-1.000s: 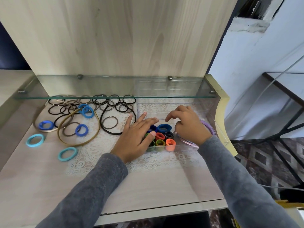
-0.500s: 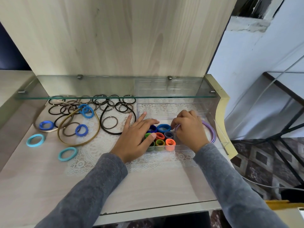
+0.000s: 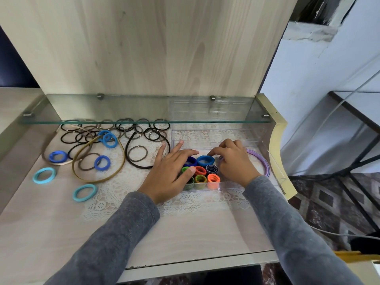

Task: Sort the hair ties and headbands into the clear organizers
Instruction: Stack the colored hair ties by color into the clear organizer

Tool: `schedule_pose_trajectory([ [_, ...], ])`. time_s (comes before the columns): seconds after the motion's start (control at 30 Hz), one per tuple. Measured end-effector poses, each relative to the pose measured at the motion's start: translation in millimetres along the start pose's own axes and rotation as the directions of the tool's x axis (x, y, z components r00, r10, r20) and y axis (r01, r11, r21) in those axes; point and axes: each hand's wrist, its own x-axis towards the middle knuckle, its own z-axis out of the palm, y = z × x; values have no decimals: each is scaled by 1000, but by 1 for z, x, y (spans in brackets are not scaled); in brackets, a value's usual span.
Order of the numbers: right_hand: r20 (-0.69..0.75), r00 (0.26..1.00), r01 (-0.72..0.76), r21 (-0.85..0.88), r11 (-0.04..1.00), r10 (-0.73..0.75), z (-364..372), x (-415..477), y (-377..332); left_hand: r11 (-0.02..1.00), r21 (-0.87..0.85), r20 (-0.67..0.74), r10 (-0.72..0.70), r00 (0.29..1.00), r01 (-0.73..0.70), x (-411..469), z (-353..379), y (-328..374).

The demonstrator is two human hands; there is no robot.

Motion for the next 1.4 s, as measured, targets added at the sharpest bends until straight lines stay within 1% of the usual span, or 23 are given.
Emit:
schedule_pose_trajectory([
  [0.1,19,1000,4,20,1000,-5,0,2,-1,1000,-2,-3,3,1000,-3,0,0,-1],
  [0.37,22,1000,7,1,1000,-7,0,1,-1,1000,-21,-8,-3,1000,3,0,2,-2],
  [0.43,-21,1000,-9,23,1000,9,0,-1,-2,999,-33,-14,-8,1000,8,0,2,-2],
  [0.5,-94,995,-41,48,998,45,-1,-4,-1,999,-34,-12,-12,1000,11,0,2,-2],
  [0.57,-127,989,-67,49,997,73,-3,-5,1,999,-36,-9,-16,1000,16,-1,3,-2],
  [0.8,-167,986,-4,4,1000,5,0,-4,-1,999,-42,-13,-23,1000,22,-1,2,-1],
  [0.9,-163,986,-31,11,999,32,0,-4,0,999,-24,-40,-27,999,26,-1,3,0],
  [1.03,-160,985,-64,42,997,70,0,-2,-1,999,37,-132,-7,991,12,-2,3,-1],
  [1.17,-75,997,-29,29,999,31,-1,3,-4,997,56,-209,-31,977,43,-3,1,1],
  [1.23,-29,1000,-8,8,1000,8,-1,5,-7,991,112,-237,-46,970,75,-4,-1,3],
  [1.33,2,1000,7,-11,1000,-7,1,5,-10,969,223,-245,-54,968,110,-5,-2,6],
  [1.4,13,1000,5,-18,1000,-5,1,5,-10,959,251,-219,-73,973,129,-7,-4,5],
])
